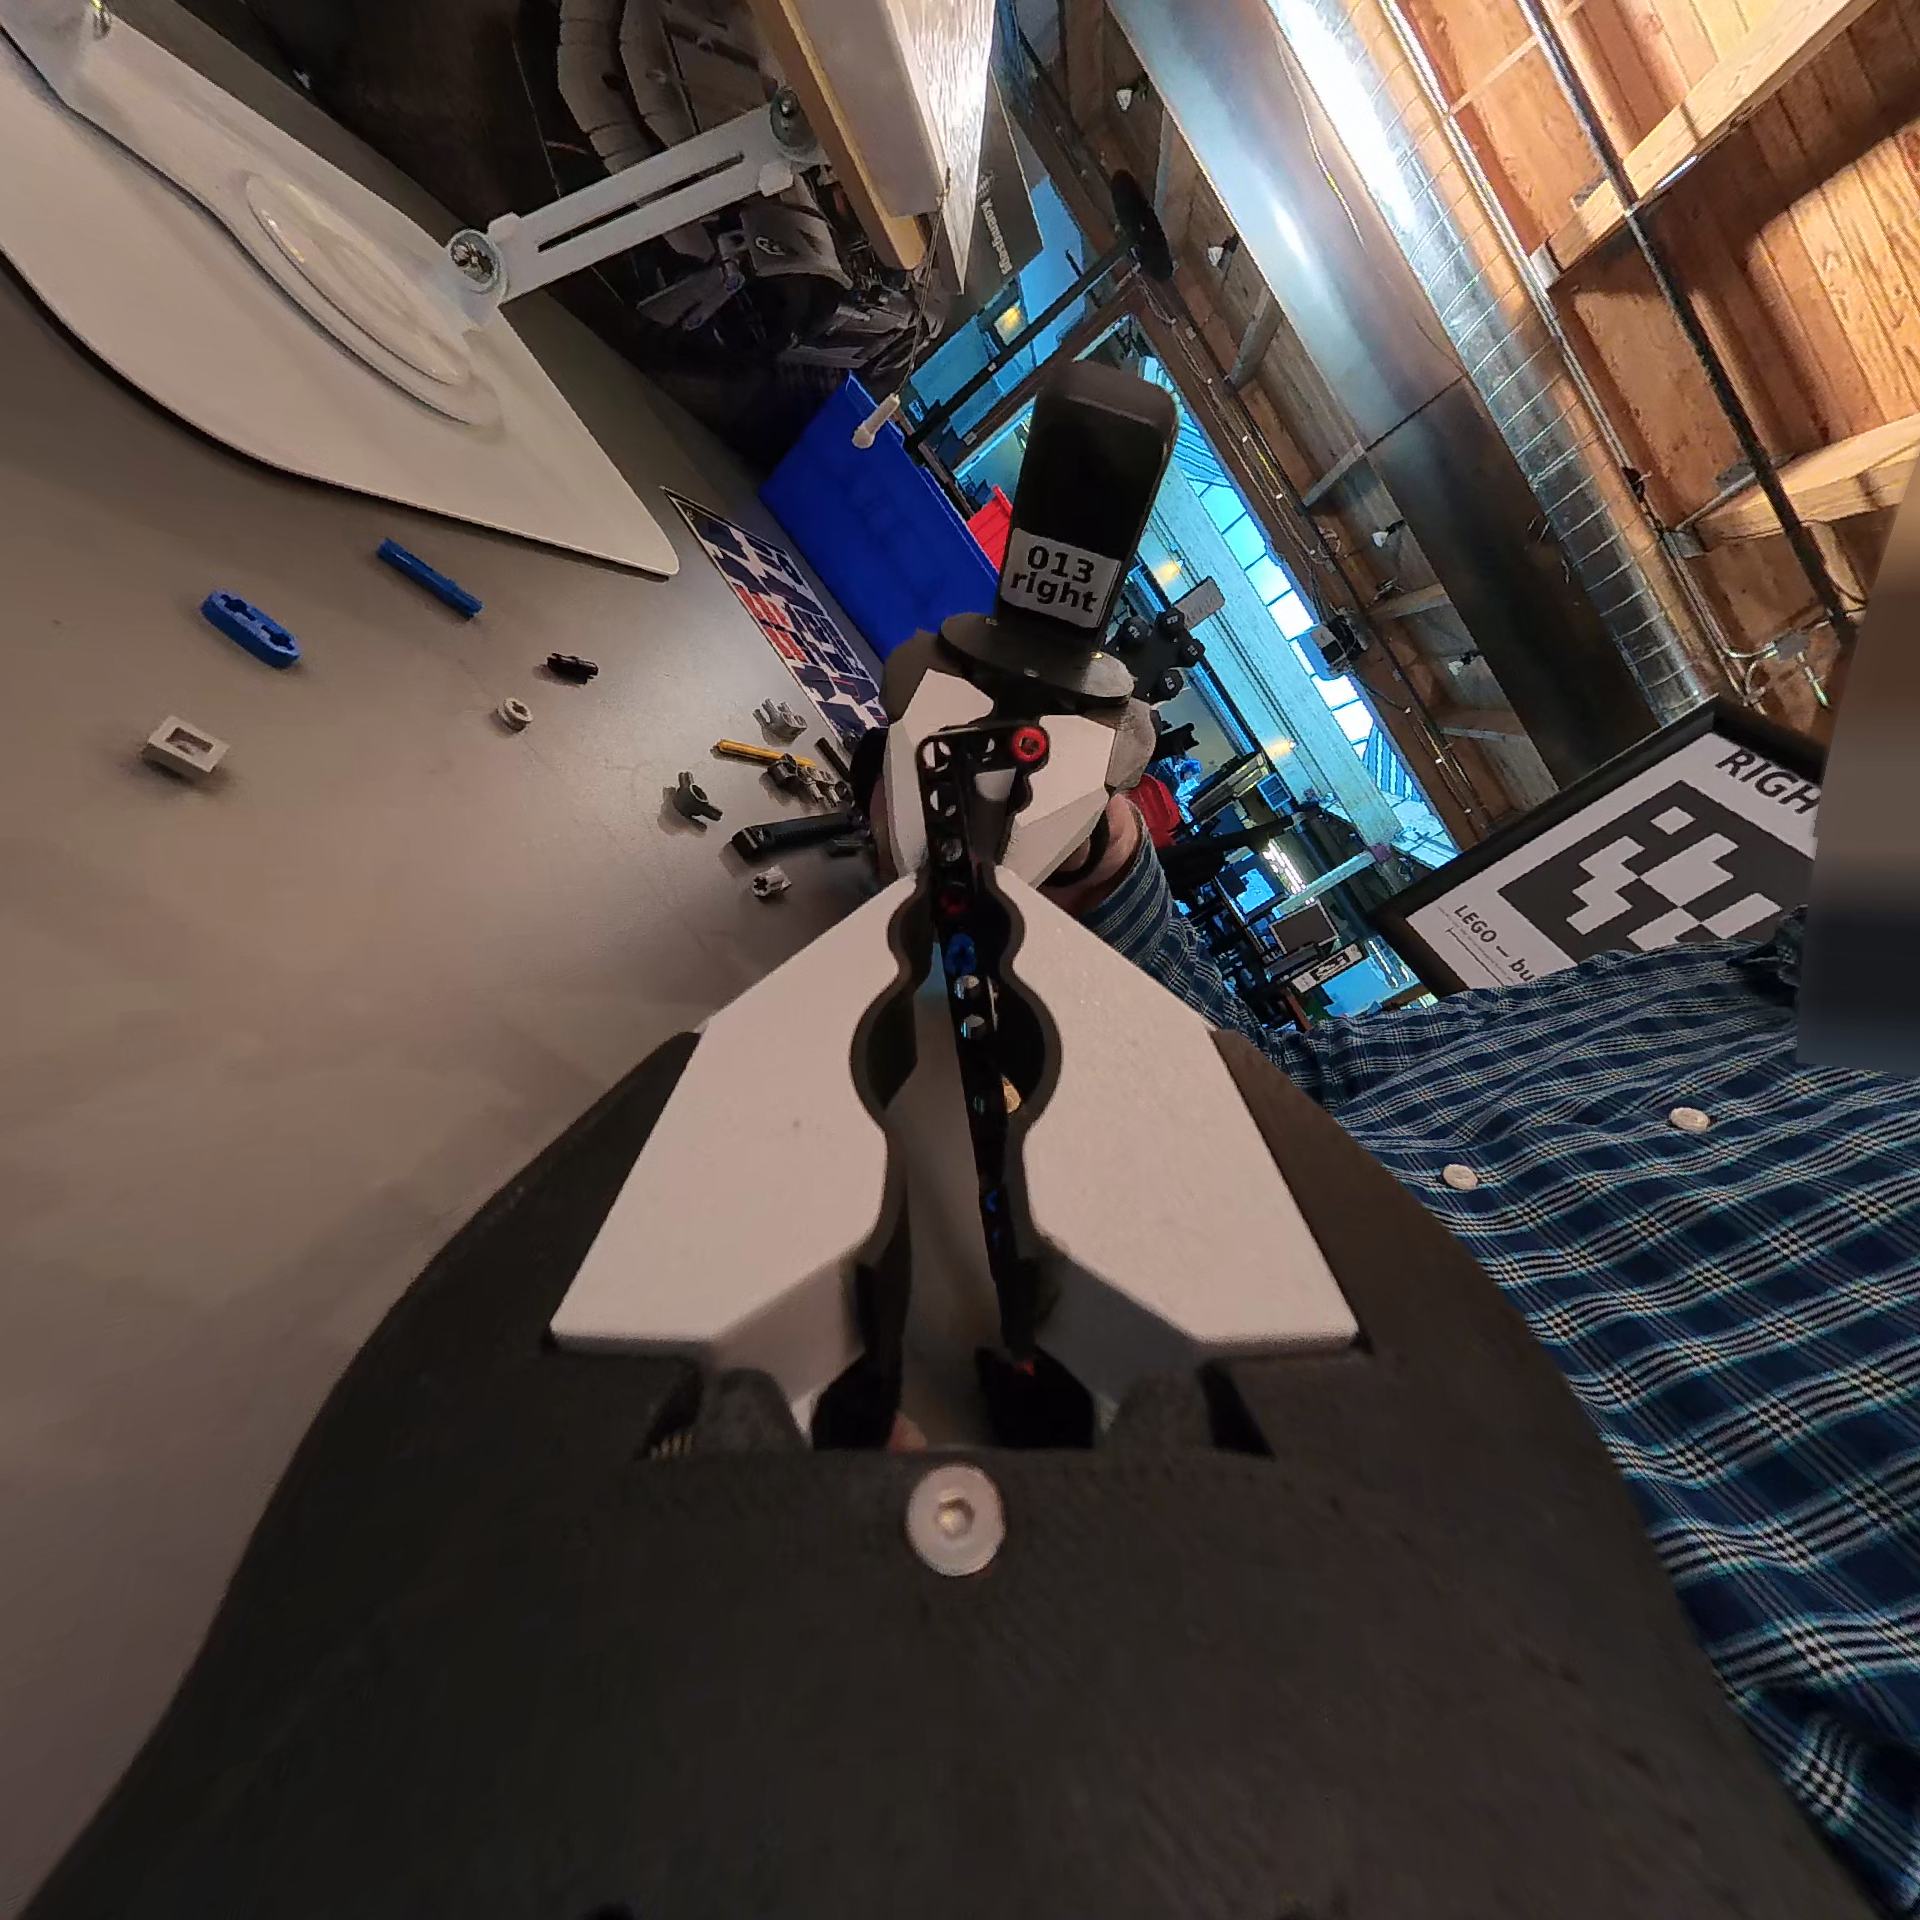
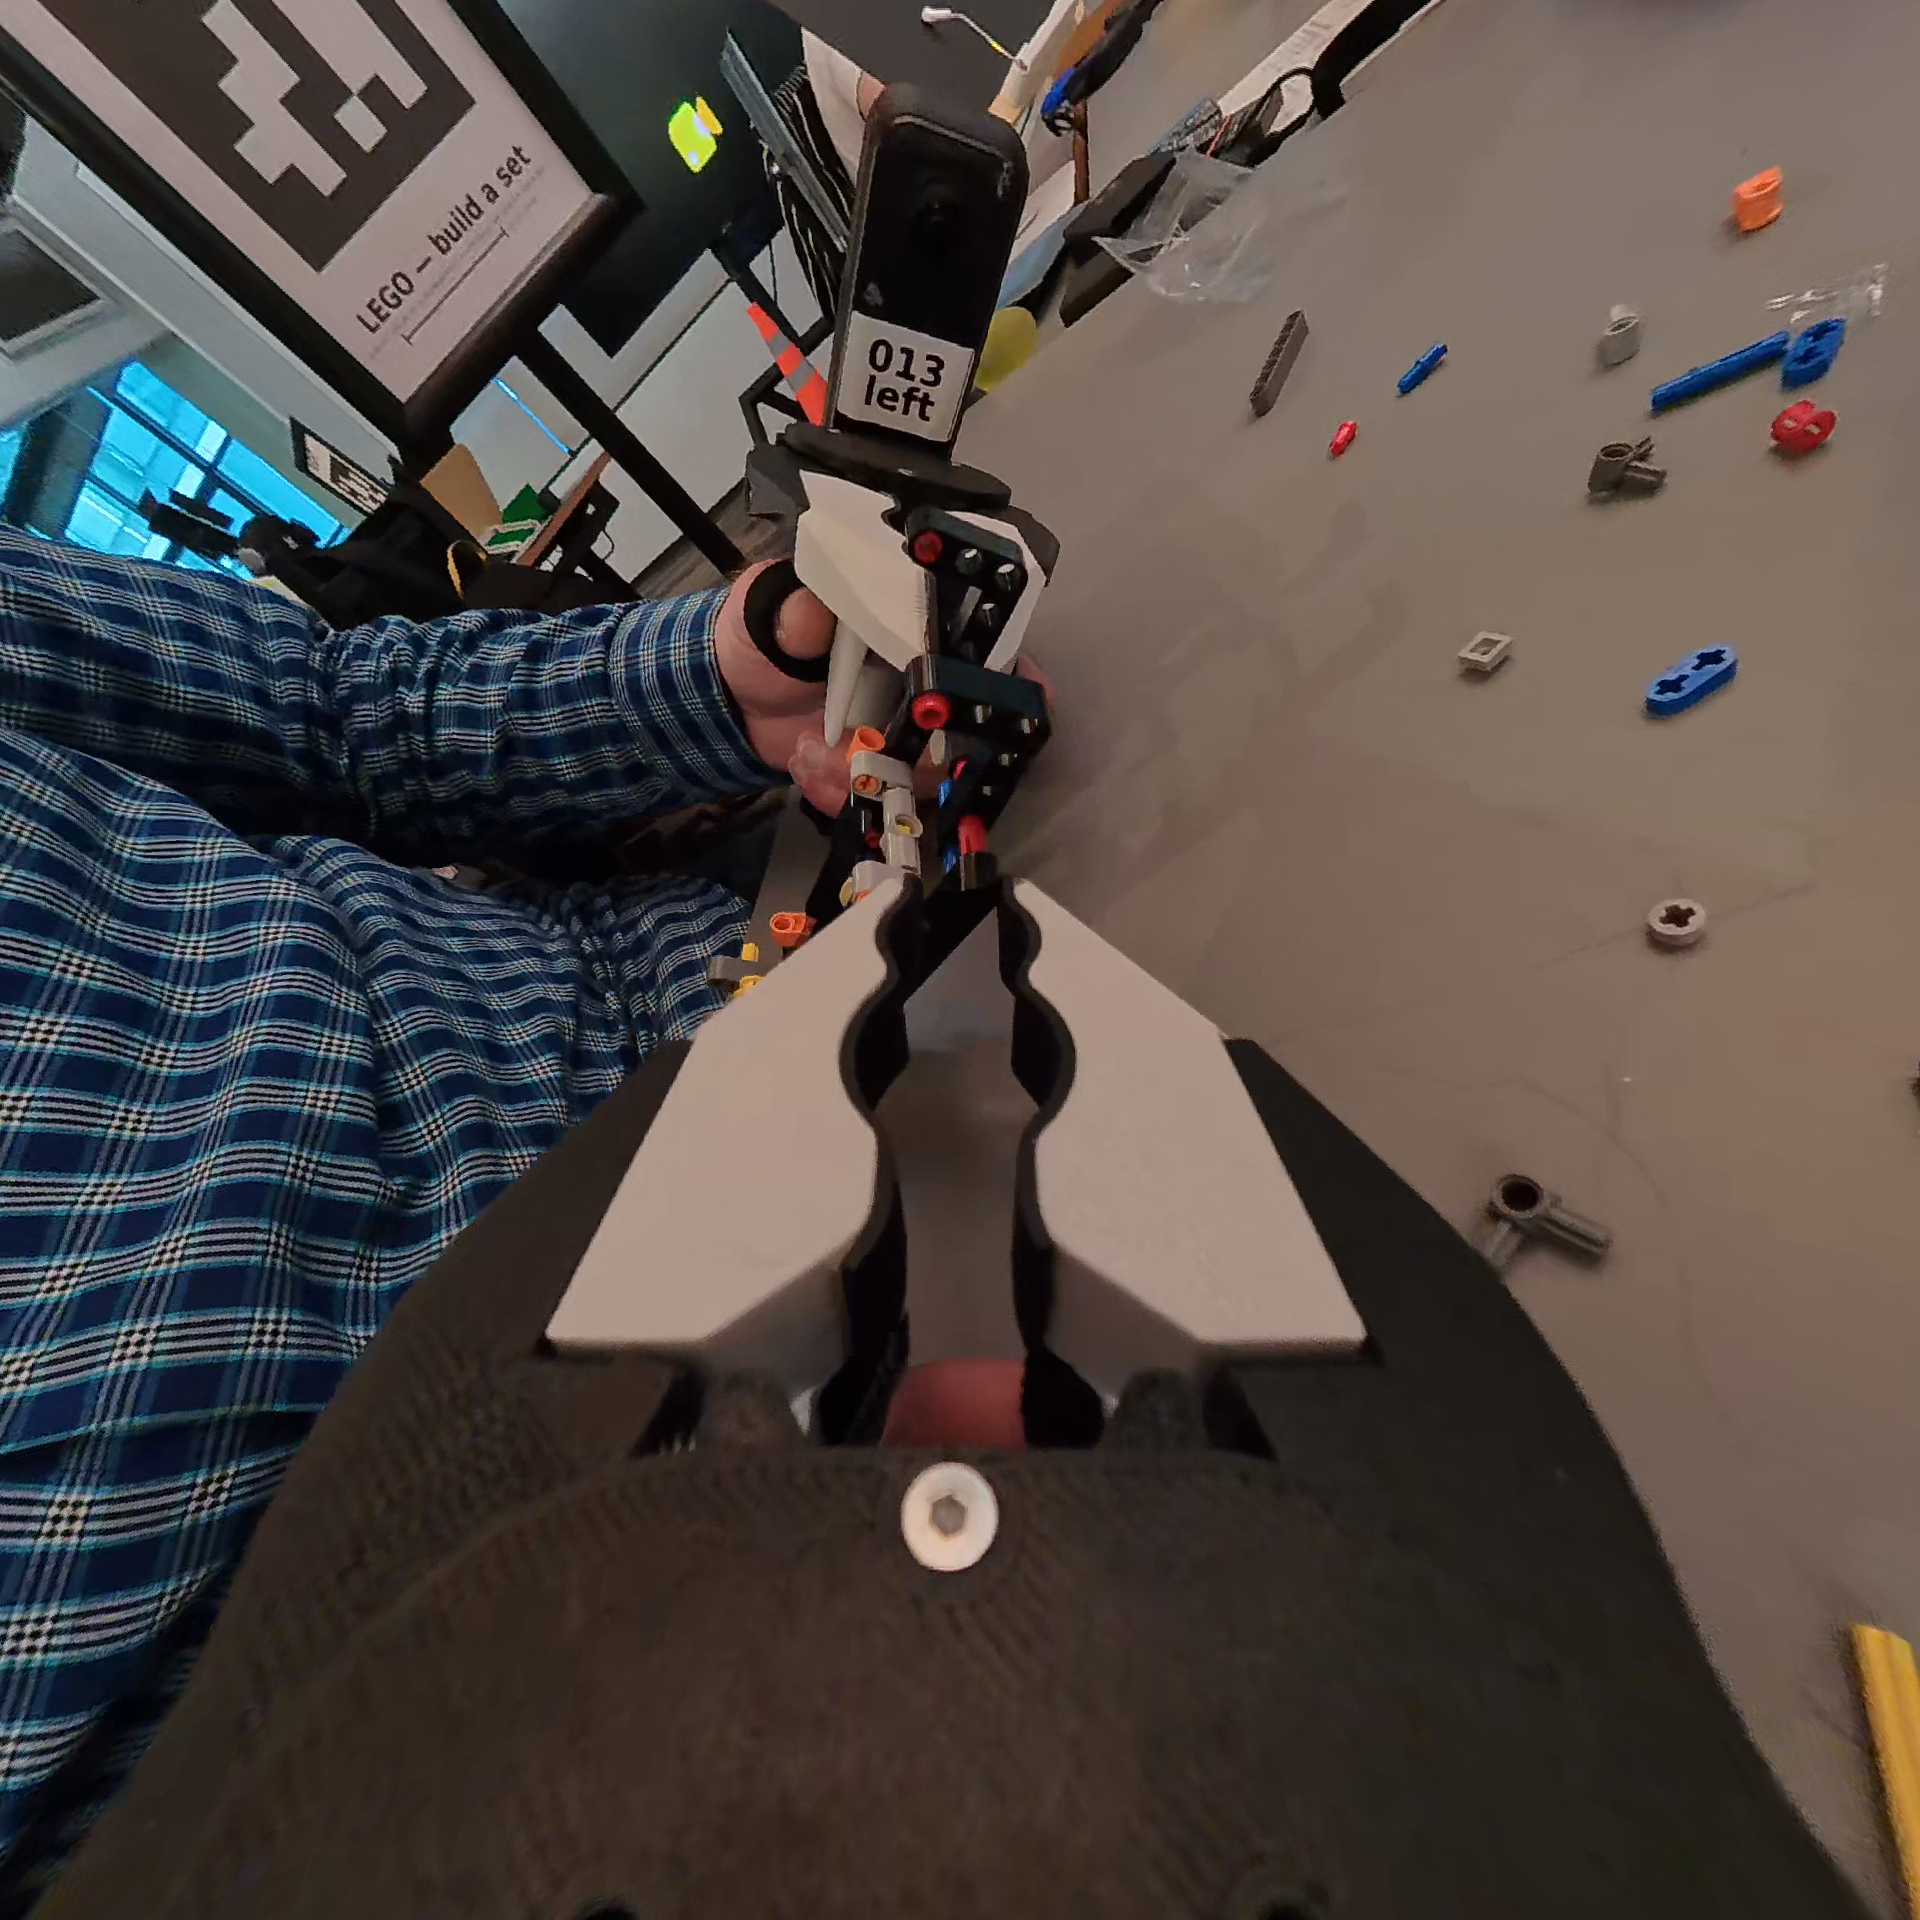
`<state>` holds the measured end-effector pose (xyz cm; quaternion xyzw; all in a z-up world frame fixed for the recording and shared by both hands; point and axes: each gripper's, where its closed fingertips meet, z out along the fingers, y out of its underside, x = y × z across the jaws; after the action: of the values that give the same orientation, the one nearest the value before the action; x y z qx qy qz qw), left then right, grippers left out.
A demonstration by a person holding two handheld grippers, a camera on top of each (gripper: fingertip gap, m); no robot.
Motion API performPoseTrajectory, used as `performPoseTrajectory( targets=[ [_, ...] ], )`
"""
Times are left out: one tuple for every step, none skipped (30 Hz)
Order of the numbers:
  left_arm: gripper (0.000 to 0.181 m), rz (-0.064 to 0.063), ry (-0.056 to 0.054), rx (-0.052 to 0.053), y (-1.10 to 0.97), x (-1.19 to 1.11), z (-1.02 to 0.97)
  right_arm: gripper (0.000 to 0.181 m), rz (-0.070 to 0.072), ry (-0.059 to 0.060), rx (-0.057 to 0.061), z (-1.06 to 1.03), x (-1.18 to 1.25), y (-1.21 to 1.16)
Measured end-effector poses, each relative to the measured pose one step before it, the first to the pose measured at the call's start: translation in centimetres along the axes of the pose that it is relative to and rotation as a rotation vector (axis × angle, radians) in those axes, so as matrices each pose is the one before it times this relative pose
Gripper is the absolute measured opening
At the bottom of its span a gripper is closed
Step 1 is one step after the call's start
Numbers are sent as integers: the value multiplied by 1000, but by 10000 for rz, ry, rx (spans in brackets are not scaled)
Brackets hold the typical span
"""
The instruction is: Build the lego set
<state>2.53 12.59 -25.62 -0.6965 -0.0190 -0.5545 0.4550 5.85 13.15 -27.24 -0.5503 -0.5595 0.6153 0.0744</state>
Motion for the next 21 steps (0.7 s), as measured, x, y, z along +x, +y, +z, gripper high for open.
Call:
performPoseTrajectory(
  targets=[
    [6,-12,30,17,-34,31,-11,11,48,-36,43,10,0,-29],
    [6,-8,45,12,-22,54,-7,11,57,-67,54,-6,-46,-54],
    [7,15,53,0,-1,88,2,11,30,-51,37,-6,-43,-43],
    [11,64,53,-22,53,132,36,10,-7,-6,37,-4,-4,-56],
    [16,54,53,-17,36,119,31,10,-16,11,42,1,8,-75],
    [20,63,111,-10,32,212,9,10,-23,-19,25,8,-50,-40],
    [26,40,117,-10,52,227,53,10,-16,-23,16,9,-57,-32],
    [29,18,-13,-72,123,25,127,10,-2,-20,5,17,-29,-8],
    [29,76,-57,-109,188,-8,187,10,-9,-23,-3,18,-35,7],
    [29,100,-28,-135,218,51,243,10,-22,-17,2,32,-37,0],
    [28,88,-1,-119,184,66,287,10,-33,-22,-7,47,-66,4],
    [27,73,-50,-105,133,-27,291,10,-39,-16,5,52,-65,-29],
    [25,49,-91,-80,63,-118,264,10,-26,-10,15,67,-62,-49],
    [22,16,-43,-85,84,-78,278,10,-7,-21,-3,63,-56,-1],
    [19,-34,-41,-63,54,-102,260,10,-14,-17,-11,68,-40,30],
    [14,-48,-79,-25,-6,-176,219,9,-27,-9,3,53,-33,0],
    [9,4,-24,40,-96,-54,122,10,-17,-18,20,44,-43,-26],
    [8,0,43,135,-203,48,20,9,-8,-20,65,-11,-47,-97],
    [7,-64,65,69,-100,40,-3,9,8,-40,62,-25,-72,-101],
    [7,-32,51,46,-67,52,-22,9,-8,-15,41,-12,-33,-74],
    [7,-1,4,25,-37,4,-18,8,-3,-1,30,2,-20,-48]
  ],
)
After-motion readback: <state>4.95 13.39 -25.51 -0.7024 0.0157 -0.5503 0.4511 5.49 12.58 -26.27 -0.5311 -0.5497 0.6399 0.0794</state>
